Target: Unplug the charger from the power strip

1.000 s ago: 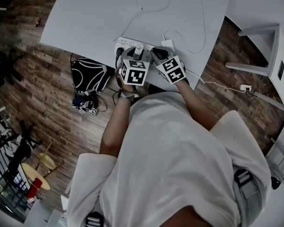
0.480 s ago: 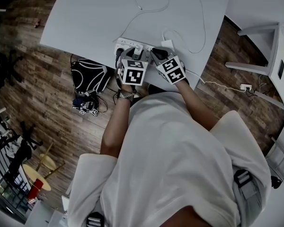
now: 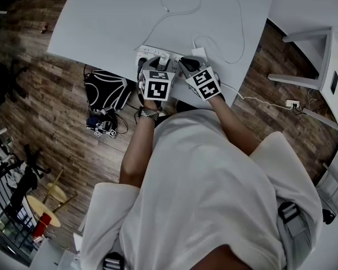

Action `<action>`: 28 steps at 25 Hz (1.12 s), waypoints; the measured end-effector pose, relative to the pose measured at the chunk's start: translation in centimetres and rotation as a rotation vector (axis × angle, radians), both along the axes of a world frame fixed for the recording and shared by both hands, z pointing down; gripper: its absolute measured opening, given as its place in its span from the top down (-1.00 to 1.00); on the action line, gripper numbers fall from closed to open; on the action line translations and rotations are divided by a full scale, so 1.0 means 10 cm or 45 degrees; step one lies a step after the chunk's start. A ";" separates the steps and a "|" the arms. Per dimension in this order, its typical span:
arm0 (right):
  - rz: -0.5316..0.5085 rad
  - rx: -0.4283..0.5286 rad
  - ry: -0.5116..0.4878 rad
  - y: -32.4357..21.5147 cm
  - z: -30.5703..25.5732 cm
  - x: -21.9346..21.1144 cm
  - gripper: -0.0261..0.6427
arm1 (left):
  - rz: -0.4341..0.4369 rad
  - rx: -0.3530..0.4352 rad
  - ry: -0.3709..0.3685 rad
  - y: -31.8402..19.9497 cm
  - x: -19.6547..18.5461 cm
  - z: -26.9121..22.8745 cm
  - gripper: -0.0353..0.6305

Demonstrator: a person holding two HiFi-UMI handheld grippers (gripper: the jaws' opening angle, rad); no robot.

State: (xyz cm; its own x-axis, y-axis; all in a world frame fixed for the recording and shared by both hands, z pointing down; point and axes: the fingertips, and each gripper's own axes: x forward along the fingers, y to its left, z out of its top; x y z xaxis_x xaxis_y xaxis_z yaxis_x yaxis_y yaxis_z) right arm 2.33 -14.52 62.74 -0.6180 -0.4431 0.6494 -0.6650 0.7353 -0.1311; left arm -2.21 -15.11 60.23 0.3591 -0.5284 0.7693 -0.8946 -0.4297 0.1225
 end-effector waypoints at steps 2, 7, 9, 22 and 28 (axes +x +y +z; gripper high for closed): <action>0.000 0.000 -0.001 0.00 -0.01 0.00 0.83 | -0.038 -0.020 0.046 0.01 -0.01 -0.01 0.47; 0.000 -0.004 -0.007 0.01 -0.02 -0.01 0.83 | -0.046 -0.014 0.059 0.01 -0.03 -0.02 0.47; 0.005 -0.015 -0.017 0.01 -0.02 0.00 0.83 | -0.031 -0.012 0.038 0.01 -0.02 -0.01 0.47; 0.013 -0.016 -0.020 0.01 -0.02 0.01 0.84 | 0.046 0.040 -0.058 0.01 0.03 -0.05 0.47; 0.011 -0.014 -0.022 0.01 -0.02 0.00 0.84 | 0.021 0.036 -0.023 0.00 0.01 -0.06 0.47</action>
